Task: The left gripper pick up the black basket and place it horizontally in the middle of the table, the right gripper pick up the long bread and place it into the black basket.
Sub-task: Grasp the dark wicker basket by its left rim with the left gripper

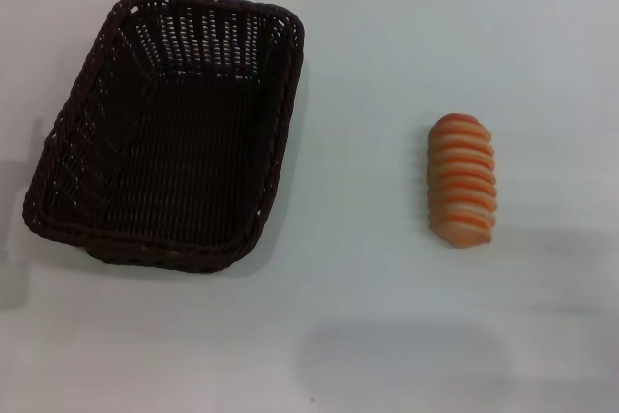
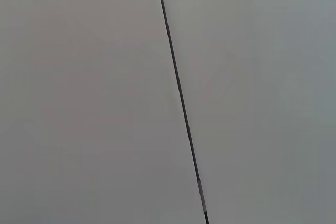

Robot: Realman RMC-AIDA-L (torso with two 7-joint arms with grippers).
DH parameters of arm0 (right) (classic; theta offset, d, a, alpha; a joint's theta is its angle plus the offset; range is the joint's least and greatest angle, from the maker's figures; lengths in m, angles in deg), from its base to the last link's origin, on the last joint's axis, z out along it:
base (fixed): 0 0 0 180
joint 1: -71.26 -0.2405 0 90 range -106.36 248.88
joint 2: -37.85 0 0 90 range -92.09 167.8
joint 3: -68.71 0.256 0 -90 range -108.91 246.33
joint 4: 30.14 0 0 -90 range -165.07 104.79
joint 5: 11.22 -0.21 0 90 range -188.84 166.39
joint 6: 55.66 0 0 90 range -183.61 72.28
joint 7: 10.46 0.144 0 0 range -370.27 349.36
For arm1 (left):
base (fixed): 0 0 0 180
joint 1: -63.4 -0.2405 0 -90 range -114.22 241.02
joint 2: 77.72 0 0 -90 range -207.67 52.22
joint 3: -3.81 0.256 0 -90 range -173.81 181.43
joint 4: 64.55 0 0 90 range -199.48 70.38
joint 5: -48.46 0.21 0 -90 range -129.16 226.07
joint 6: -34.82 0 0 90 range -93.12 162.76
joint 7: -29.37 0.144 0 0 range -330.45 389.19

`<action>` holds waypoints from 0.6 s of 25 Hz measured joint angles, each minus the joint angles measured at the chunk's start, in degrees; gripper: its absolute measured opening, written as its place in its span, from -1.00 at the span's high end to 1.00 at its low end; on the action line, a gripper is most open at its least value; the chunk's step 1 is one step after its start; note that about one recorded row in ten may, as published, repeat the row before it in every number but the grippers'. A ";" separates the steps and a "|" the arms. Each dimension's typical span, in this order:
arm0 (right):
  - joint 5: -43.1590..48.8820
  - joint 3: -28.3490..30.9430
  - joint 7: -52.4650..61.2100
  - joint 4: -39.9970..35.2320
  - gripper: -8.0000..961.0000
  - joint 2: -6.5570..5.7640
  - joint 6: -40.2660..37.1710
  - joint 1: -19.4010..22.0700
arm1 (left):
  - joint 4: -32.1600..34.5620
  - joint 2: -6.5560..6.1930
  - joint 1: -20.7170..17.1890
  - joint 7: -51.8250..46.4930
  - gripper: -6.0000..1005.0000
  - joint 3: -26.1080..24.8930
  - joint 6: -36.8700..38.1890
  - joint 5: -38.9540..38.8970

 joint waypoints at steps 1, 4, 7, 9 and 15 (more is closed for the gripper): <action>0.01 0.01 0.00 0.00 -0.71 -0.01 -0.01 -0.10 | 0.00 -0.01 0.27 0.07 -0.58 0.34 0.22 0.31; 0.09 -0.26 0.00 0.00 -0.71 -0.03 -0.01 -0.58 | 0.00 -0.09 0.75 0.38 -0.58 1.49 0.28 0.36; 0.13 -0.35 0.00 0.00 -0.71 -0.03 0.08 -0.75 | -0.01 -0.17 1.56 0.52 -0.58 2.19 0.25 0.37; 0.16 -0.84 0.00 0.00 -0.71 -0.04 0.19 -0.87 | -0.31 -0.20 1.95 0.53 -0.58 2.42 0.22 0.37; 0.19 -1.14 0.08 0.03 -0.71 -0.04 0.19 -1.05 | -10.04 -1.89 0.92 0.55 -0.58 2.98 -6.95 0.77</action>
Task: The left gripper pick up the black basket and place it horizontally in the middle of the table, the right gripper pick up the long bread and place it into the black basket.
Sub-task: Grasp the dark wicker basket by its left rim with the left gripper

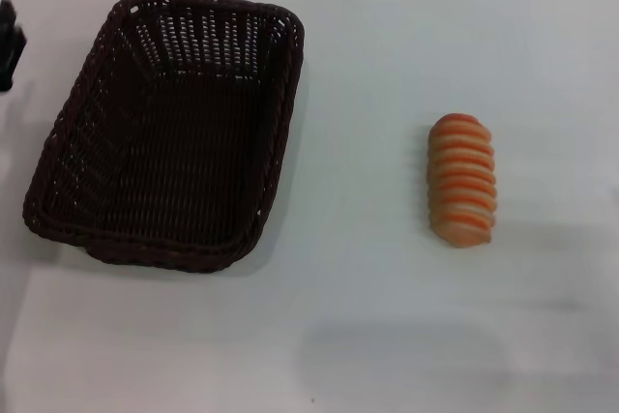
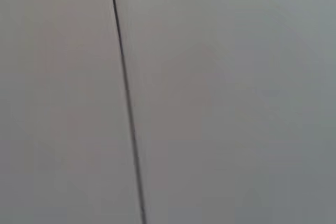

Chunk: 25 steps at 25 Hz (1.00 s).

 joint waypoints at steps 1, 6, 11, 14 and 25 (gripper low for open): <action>0.00 0.00 0.00 0.02 -0.71 0.00 0.03 -0.03 | 0.00 0.00 0.00 0.00 -0.57 0.00 0.00 0.00; 0.00 -0.01 0.01 0.06 -0.71 0.00 0.26 -0.07 | -20.28 -3.40 -2.81 -0.10 -0.54 -2.43 -24.44 5.90; 0.00 -0.09 0.01 0.01 -0.71 0.00 0.46 -0.07 | -42.01 -3.71 -5.87 0.22 -0.54 -6.98 -53.36 10.00; 0.00 -0.09 0.01 0.03 -0.71 0.00 0.53 -0.19 | -51.71 -3.47 -6.10 1.28 -0.54 -8.70 -68.29 11.26; 0.00 -0.08 0.01 -0.03 -0.71 0.00 1.12 -0.17 | -71.06 -0.48 -4.61 4.83 -0.53 -14.46 -105.13 11.09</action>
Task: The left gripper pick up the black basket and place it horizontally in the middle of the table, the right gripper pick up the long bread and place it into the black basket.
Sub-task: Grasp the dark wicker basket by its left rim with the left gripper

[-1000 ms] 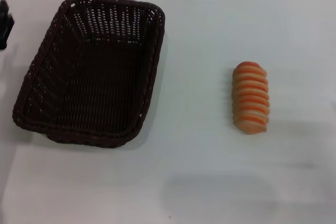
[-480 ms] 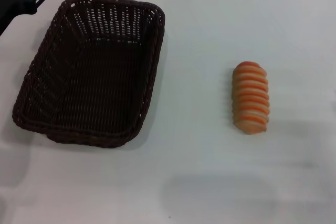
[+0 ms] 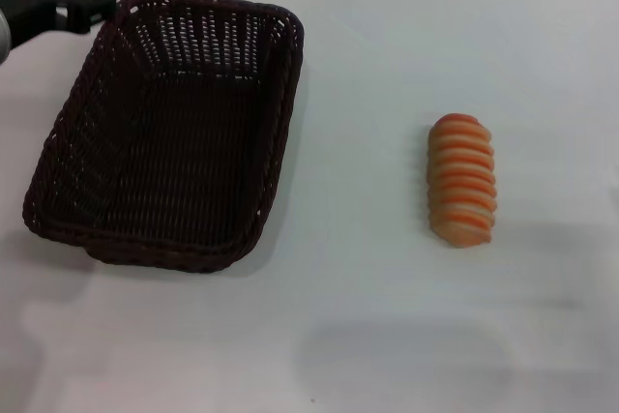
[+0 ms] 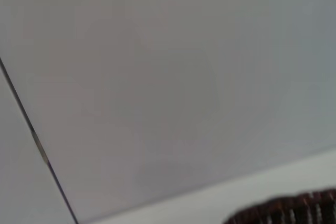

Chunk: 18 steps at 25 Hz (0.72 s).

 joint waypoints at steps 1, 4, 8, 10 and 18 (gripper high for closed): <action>0.00 0.00 0.00 0.00 -0.71 0.00 0.12 -0.02 | -1.06 0.94 0.37 1.14 -0.53 -1.13 -3.28 -0.01; 0.00 -0.28 0.00 -0.04 -0.71 -0.01 0.34 -0.09 | -1.98 1.70 2.12 2.61 -0.53 -2.40 -11.17 -0.28; 0.00 -0.40 0.00 -0.10 -0.71 -0.06 0.39 -0.09 | -1.14 1.66 3.06 2.58 -0.53 -2.50 -14.10 -0.30; 0.00 -0.42 0.00 -0.09 -0.71 -0.07 0.40 -0.08 | -0.83 1.70 3.16 2.61 -0.53 -2.36 -14.95 -0.30; -0.01 -0.44 0.00 -0.09 -0.71 -0.09 0.48 -0.07 | 4.59 1.72 5.37 2.88 -0.53 -2.50 -15.12 -0.28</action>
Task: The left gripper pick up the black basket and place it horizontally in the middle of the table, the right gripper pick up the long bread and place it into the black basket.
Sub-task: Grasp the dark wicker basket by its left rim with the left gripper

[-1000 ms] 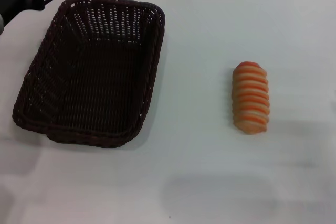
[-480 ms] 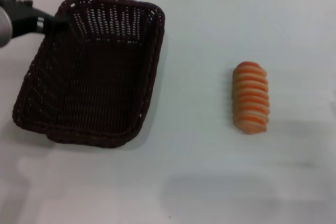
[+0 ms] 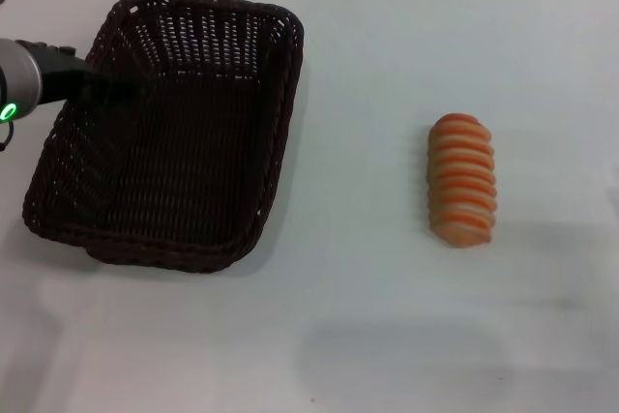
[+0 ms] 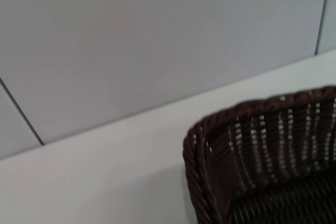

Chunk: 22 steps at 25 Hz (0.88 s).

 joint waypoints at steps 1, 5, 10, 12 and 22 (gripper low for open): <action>0.00 0.00 0.00 0.00 -0.71 0.00 0.05 0.00 | 1.31 0.00 0.62 0.01 -0.53 -0.02 -0.10 0.22; 0.00 0.00 0.00 0.00 -0.71 0.00 0.38 0.00 | 4.14 -0.05 2.14 0.03 -0.53 -0.11 -0.40 0.44; 0.00 -0.05 0.00 0.00 -0.71 0.00 0.51 0.00 | 5.16 -0.06 2.70 -0.28 -0.53 -0.58 -0.59 0.91; 0.00 -0.07 0.00 0.00 -0.71 0.00 0.55 -0.02 | 6.05 -0.05 3.37 -0.40 -0.47 -1.32 -1.09 1.26; 0.00 -0.10 -0.01 0.01 -0.71 0.00 0.55 -0.17 | 9.12 -0.13 6.12 2.48 0.02 -3.34 -4.61 1.32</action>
